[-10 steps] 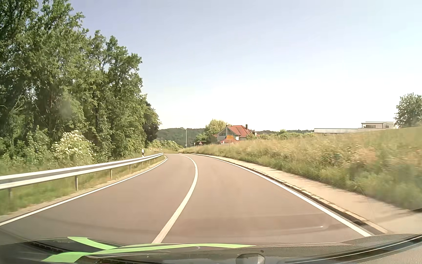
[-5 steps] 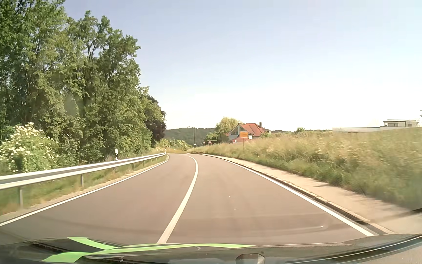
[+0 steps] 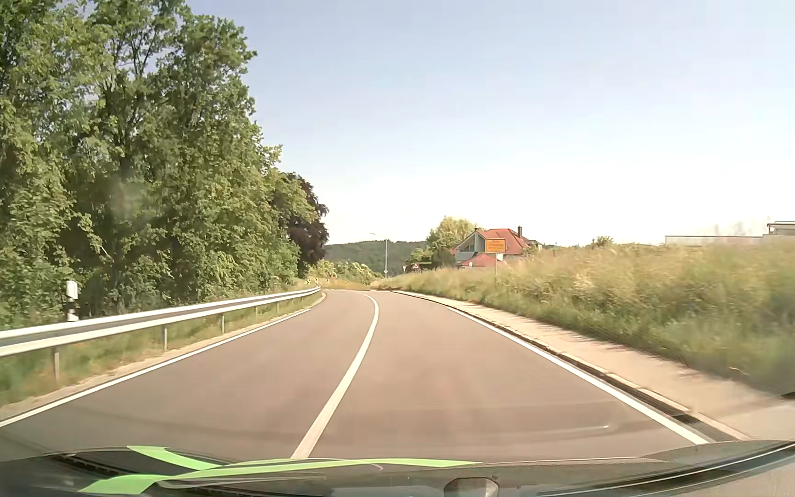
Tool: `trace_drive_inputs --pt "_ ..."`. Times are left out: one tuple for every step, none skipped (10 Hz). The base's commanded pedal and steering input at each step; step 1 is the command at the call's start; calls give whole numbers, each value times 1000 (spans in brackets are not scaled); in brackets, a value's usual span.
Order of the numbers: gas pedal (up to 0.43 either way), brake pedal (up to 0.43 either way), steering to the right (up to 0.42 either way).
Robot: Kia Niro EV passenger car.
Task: Follow the waypoints while adhering to traffic rules and regulations
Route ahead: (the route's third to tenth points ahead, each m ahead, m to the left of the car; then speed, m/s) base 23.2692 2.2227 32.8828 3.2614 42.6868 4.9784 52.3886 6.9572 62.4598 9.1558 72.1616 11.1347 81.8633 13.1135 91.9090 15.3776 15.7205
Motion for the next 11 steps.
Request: trace_drive_inputs --pt "157 0 -24" --pt "157 0 -22" --pt "157 0 -22" --pt "130 0 -22" --pt "67 0 -21" --pt "0 0 -21" --pt "0 0 -19" --pt "0 0 -16" --pt "0 0 -16" --pt "0 0 -17" --pt "0 0 -17"
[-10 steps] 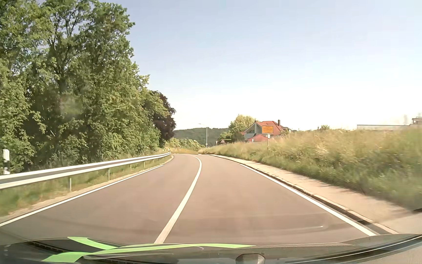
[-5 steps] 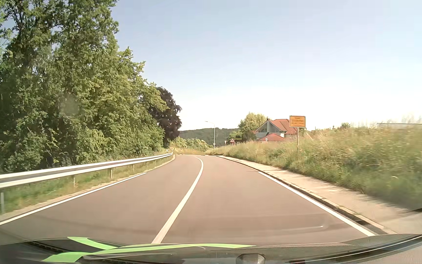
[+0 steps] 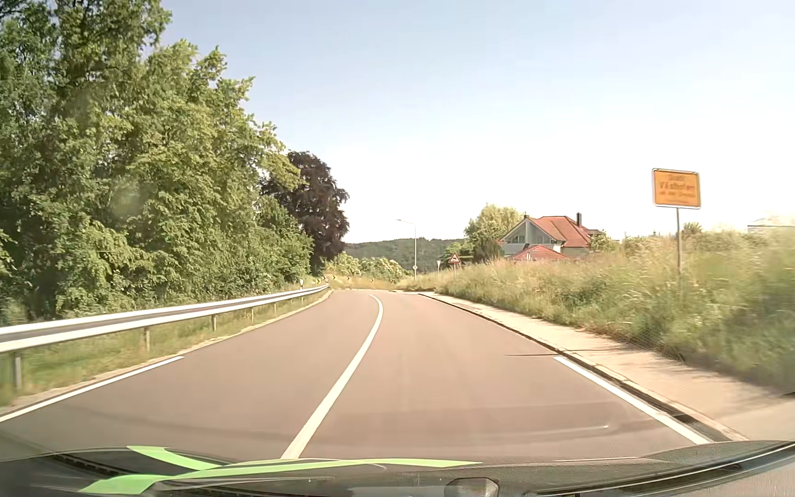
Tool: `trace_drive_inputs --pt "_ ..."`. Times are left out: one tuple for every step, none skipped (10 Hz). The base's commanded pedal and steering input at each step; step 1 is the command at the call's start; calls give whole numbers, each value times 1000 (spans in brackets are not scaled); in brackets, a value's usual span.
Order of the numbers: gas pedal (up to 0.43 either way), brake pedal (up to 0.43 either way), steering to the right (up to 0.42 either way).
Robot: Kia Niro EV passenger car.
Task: Follow the waypoints while adhering to traffic rules and regulations
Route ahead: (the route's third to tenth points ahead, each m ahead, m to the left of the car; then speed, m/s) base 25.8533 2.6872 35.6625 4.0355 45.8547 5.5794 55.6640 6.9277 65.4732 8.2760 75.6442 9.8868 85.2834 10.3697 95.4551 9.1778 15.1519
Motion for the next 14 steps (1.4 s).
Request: trace_drive_inputs --pt "0 0 -17" --pt "0 0 -17" --pt "39 0 -17" --pt "59 0 -17" --pt "67 0 -18" --pt "79 0 -19" --pt "79 0 -20" --pt "79 0 -21" --pt "67 0 -22" --pt "47 0 -22" --pt "39 0 -22" --pt "39 0 -21" --pt "39 0 -21" --pt "39 0 -21"
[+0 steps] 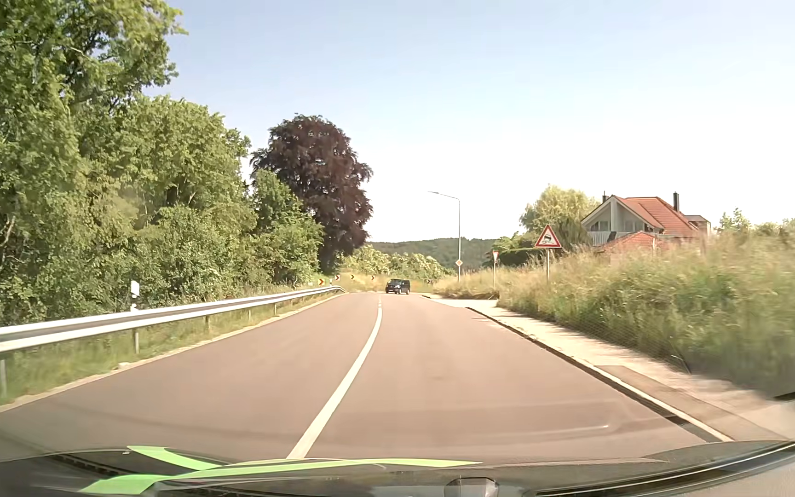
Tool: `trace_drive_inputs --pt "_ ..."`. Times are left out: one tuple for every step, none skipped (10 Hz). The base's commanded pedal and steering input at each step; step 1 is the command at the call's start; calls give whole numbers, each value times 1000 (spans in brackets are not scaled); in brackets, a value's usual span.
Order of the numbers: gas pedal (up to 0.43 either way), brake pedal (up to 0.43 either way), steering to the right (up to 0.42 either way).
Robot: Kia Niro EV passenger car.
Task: Follow the waypoints while adhering to traffic rules and regulations
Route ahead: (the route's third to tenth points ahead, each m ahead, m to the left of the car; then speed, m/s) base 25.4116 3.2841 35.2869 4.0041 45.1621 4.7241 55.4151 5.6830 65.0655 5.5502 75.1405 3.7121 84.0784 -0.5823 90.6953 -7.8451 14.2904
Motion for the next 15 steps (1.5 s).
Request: trace_drive_inputs --pt "28 0 -20" --pt "28 0 -15" --pt "28 0 -8" --pt "39 0 -6" --pt "47 0 -10" --pt "59 0 -12" --pt "59 0 -12" --pt "28 0 -12" --pt "0 0 -11" --pt "0 0 -11" --pt "0 0 -11" --pt "0 0 -11" --pt "0 0 -10" --pt "0 0 -10" --pt "0 0 -10"
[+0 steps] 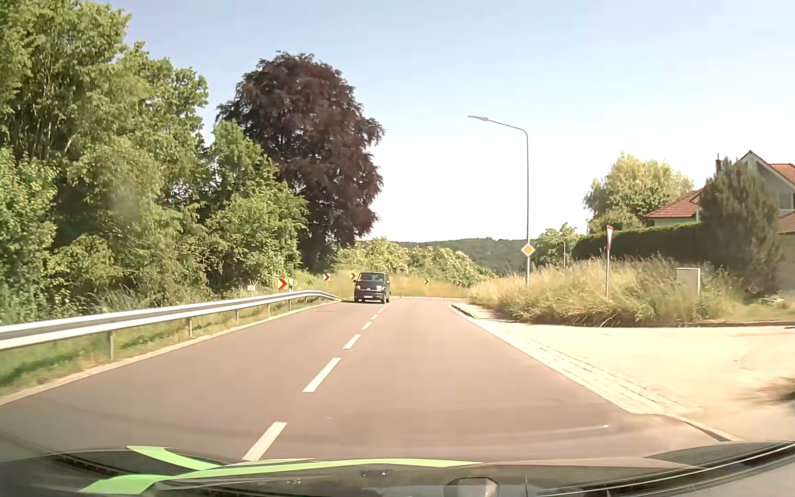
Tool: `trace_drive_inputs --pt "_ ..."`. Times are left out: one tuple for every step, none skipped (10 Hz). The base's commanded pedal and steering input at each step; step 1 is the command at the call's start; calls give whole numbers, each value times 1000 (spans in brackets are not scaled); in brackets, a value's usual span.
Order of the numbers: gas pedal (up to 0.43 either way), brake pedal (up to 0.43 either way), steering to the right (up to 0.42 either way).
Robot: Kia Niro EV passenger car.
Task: Follow the waypoints while adhering to traffic rules and regulations
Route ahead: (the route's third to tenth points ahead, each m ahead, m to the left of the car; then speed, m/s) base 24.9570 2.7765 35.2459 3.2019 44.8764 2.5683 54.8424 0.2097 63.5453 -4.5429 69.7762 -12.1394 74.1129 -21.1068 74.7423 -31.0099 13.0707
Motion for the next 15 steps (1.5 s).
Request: trace_drive_inputs --pt "0 0 -10" --pt "0 0 -10" --pt "0 0 -11" --pt "0 0 -12" --pt "0 0 -14" --pt "0 0 -14" --pt "0 0 -13" --pt "0 0 -12" --pt "0 0 -12" --pt "0 0 -12" --pt "0 0 -12" --pt "0 0 -11" --pt "0 0 -11" --pt "0 0 -8" --pt "0 0 -6"
